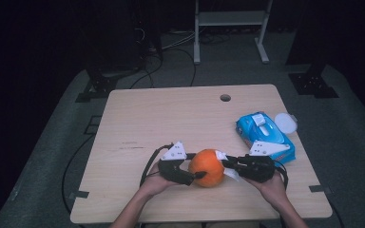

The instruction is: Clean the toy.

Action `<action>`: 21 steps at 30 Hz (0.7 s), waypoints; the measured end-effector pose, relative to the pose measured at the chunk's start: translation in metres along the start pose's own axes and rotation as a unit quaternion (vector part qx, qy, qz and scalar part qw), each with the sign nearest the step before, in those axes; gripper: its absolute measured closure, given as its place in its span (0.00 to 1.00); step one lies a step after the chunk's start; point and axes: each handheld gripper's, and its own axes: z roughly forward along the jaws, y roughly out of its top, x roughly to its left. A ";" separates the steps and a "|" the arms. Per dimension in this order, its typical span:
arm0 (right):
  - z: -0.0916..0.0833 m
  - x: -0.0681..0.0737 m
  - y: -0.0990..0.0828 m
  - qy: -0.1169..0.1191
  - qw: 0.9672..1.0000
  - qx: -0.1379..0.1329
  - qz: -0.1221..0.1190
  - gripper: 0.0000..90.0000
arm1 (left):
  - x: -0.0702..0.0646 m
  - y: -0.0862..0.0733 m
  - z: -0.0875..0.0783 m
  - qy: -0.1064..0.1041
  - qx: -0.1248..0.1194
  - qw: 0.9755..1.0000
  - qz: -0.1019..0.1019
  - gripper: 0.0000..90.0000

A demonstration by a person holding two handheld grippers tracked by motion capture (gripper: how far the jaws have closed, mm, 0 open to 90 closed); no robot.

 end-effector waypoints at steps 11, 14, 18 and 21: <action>0.001 0.002 0.000 0.000 1.000 0.004 0.001 0.89 | -0.013 -0.002 0.014 0.018 0.004 0.999 0.026 0.15; 0.001 0.012 0.003 0.000 1.000 0.000 -0.019 0.89 | -0.012 0.000 0.008 0.023 0.001 0.999 0.034 0.30; -0.002 0.019 0.011 0.010 0.999 -0.014 -0.033 0.89 | -0.008 0.006 -0.004 -0.012 -0.007 0.999 0.033 0.34; -0.004 0.013 0.011 -0.002 0.999 -0.014 -0.029 0.88 | -0.004 0.005 -0.008 -0.025 0.004 0.999 0.028 0.34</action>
